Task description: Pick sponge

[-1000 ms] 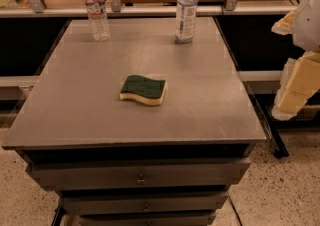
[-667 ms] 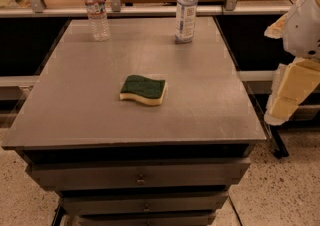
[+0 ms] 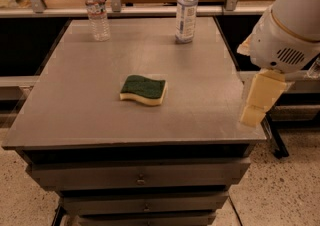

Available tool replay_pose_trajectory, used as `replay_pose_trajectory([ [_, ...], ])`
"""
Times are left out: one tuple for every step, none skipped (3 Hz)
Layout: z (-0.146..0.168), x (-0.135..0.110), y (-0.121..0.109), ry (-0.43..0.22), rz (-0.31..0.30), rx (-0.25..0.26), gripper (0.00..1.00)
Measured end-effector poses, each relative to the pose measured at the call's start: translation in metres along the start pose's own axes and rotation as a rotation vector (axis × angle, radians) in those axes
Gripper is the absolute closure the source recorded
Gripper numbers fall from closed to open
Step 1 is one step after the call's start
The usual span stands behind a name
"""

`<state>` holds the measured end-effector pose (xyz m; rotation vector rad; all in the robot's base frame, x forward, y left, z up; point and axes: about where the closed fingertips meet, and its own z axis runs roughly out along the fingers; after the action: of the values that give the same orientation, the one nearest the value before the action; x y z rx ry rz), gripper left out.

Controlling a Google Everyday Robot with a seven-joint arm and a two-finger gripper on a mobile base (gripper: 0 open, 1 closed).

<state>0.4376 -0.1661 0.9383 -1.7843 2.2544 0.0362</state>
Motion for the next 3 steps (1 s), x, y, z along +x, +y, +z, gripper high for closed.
replay_pose_trajectory([
  [0.008,-0.025,-0.003,-0.022,-0.018,-0.031,0.0],
  [0.01,-0.052,-0.003,-0.1,-0.068,-0.023,0.0],
  [0.013,-0.076,-0.004,-0.182,-0.104,-0.005,0.0],
])
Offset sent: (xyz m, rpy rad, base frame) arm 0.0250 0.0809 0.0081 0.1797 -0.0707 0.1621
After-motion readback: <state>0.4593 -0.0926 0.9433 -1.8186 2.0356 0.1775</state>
